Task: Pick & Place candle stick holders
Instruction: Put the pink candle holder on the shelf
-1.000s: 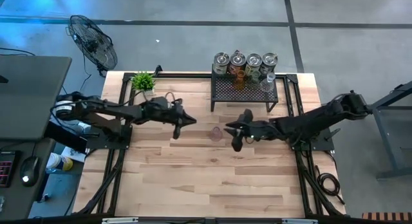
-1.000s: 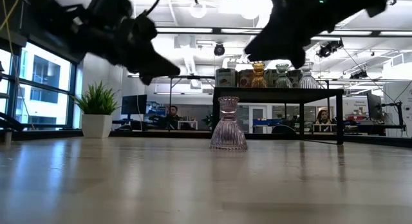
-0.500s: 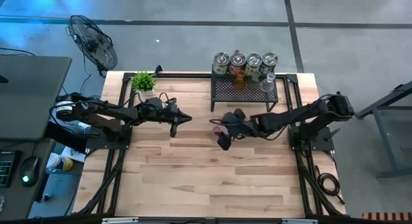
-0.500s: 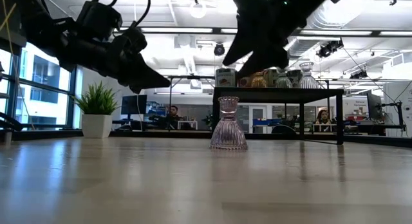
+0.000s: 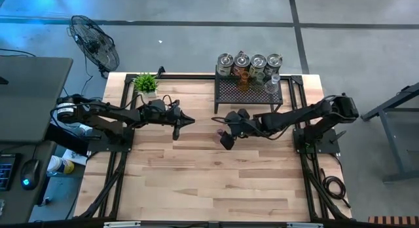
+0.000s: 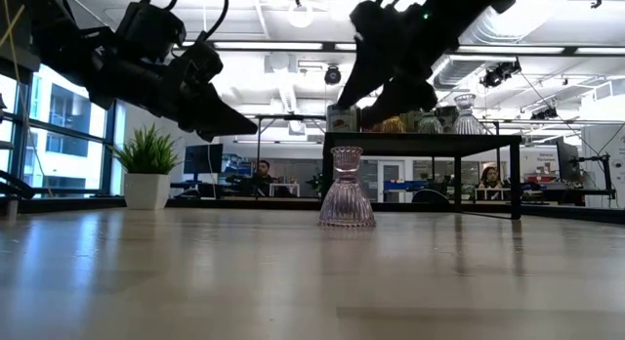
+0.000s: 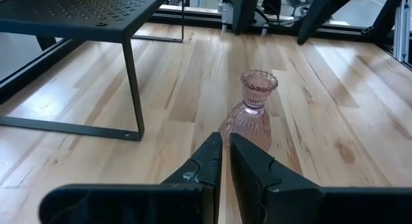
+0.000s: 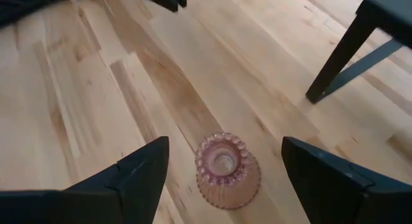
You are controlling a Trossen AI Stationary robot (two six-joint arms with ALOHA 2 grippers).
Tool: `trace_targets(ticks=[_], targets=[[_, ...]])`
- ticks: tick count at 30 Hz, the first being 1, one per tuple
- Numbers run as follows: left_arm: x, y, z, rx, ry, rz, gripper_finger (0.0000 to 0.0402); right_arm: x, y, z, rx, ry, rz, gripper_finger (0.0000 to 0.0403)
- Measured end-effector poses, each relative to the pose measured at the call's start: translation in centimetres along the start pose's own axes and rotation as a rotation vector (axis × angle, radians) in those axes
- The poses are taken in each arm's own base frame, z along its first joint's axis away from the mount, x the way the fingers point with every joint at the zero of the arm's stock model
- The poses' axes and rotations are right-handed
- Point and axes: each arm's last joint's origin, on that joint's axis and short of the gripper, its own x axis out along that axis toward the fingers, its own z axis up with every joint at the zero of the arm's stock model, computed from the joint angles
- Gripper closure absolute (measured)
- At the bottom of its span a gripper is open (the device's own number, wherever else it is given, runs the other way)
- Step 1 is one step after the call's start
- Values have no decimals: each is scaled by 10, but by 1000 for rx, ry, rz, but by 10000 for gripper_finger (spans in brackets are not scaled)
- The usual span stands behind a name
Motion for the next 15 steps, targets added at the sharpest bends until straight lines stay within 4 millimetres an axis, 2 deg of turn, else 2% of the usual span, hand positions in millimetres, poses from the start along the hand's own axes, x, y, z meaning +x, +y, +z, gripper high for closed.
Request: trace_targets(ticks=[8, 15], targets=[[0, 0, 0, -2, 5, 2, 373, 16, 2, -8, -49, 40, -2, 91], [0, 0, 0, 0, 4, 13, 373, 29, 4, -15, -152, 25, -48, 89]])
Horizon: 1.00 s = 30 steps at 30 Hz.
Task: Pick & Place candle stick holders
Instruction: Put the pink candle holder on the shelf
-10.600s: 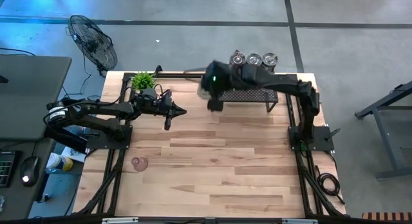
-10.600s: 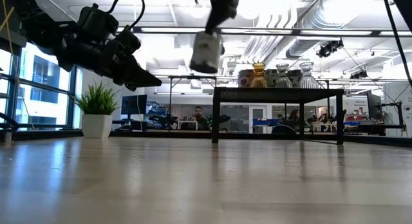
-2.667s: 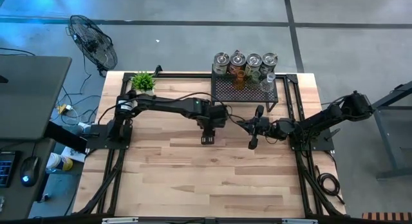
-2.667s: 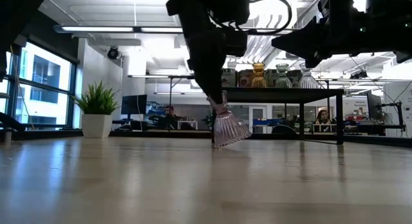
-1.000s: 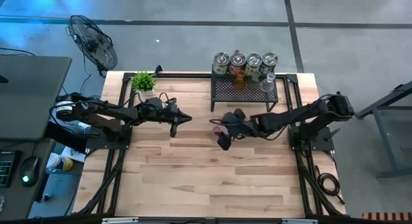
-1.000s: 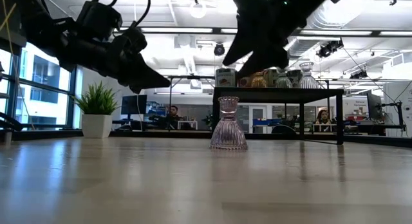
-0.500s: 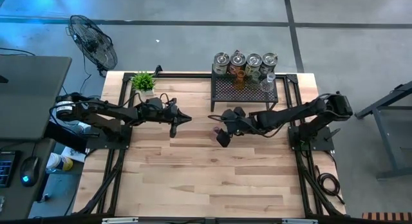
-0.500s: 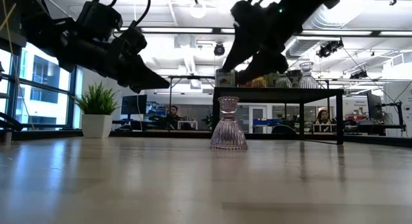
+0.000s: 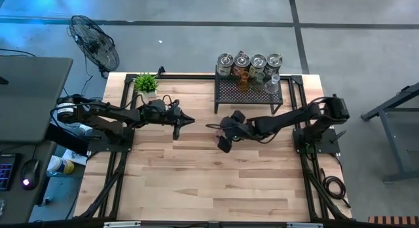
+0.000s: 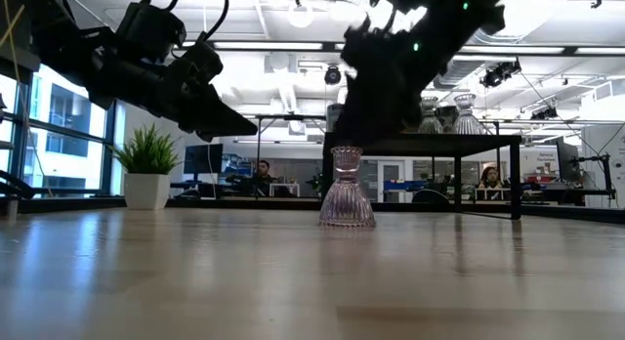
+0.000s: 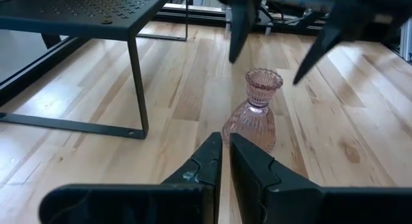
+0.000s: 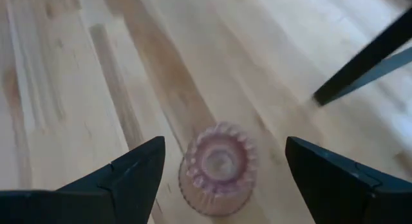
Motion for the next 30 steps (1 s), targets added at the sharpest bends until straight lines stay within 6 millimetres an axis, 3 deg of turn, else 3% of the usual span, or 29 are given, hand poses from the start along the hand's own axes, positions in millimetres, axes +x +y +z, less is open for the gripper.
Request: trace_targets(ticks=[6, 12, 22, 26, 30], targets=[[0, 0, 0, 1, 0, 0, 373, 25, 5, -12, -101, 39, 36, 91], [0, 0, 0, 1, 0, 0, 373, 30, 7, -10, -103, 10, 68, 138], [0, 0, 0, -3, 2, -1, 373, 28, 7, -8, -121, 0, 58, 244], [0, 0, 0, -3, 2, -1, 373, 20, 6, -1, -113, -31, 75, 244], [0, 0, 0, -3, 2, -1, 373, 0, 9, 21, -90, -84, 118, 238]])
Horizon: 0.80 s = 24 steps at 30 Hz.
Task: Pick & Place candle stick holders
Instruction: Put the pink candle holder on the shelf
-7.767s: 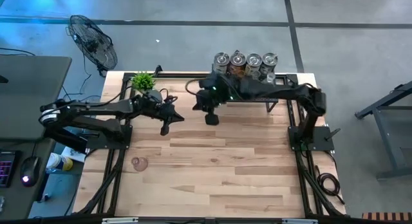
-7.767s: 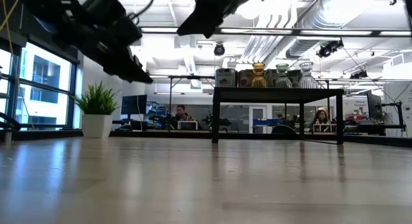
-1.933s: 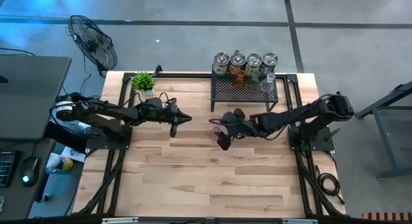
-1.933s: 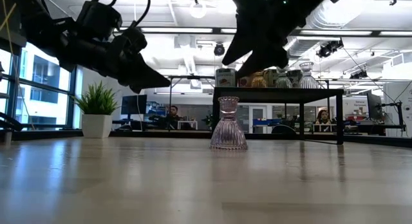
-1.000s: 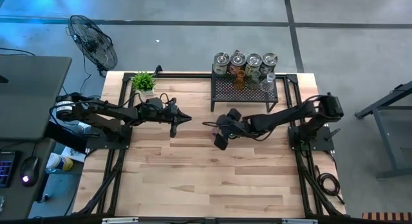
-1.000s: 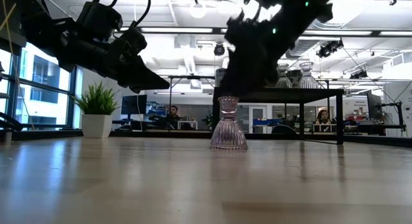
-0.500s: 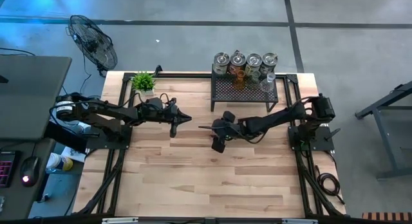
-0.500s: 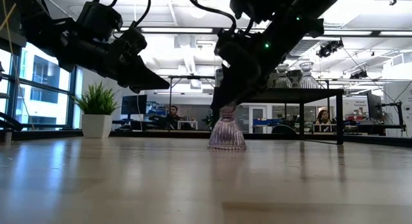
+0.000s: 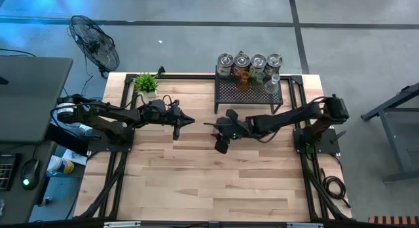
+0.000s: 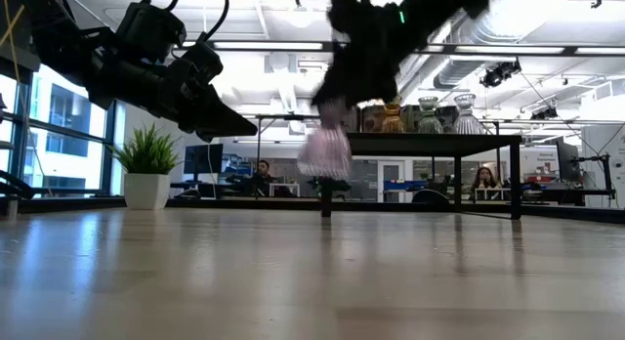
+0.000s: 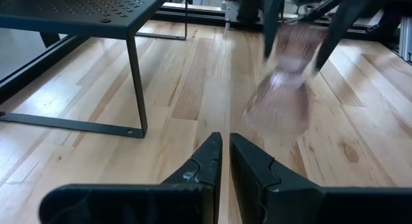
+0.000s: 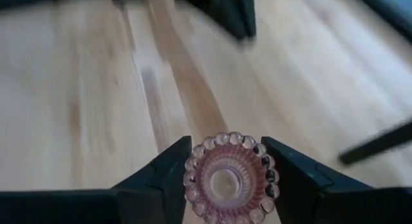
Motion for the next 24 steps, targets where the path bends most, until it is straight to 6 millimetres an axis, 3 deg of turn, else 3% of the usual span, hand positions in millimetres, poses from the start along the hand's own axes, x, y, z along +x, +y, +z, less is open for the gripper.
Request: trace_targets(ticks=[5, 11, 17, 24], targets=[[0, 0, 0, 0, 0, 0, 373, -28, -13, 58, 26, -57, -63, 235], [0, 0, 0, 0, -1, 0, 373, -52, -64, 118, 96, -81, -251, 244], [0, 0, 0, -3, 0, 0, 373, -51, -128, 123, 116, -36, -345, 231], [0, 0, 0, -3, 0, 0, 373, -44, -164, 113, 109, -26, -391, 243]])
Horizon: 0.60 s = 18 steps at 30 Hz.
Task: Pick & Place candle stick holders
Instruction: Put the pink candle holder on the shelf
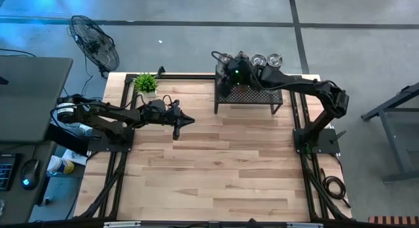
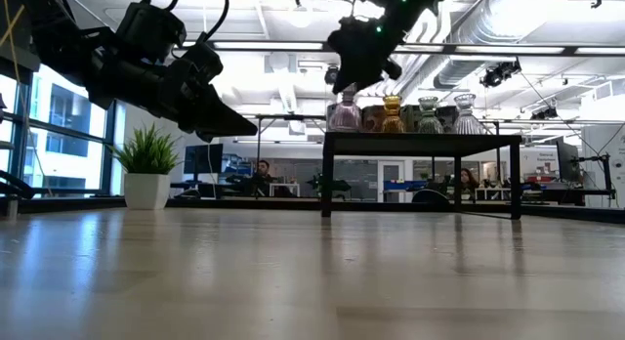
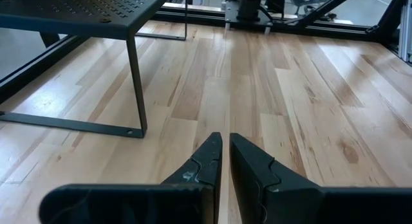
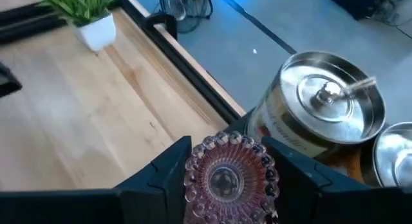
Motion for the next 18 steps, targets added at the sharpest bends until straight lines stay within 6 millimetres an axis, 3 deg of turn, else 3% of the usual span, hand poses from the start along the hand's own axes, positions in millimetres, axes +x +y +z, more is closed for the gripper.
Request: trace_targets(ticks=[9, 14, 18], targets=[[0, 0, 0, 0, 0, 5, 373, 15, -22, -12, 29, 20, -9, 233], [0, 0, 0, -1, 0, 6, 373, 20, -25, -16, 36, 12, 2, 243], [0, 0, 0, -1, 0, 6, 373, 20, -25, -16, 36, 13, 18, 220]])
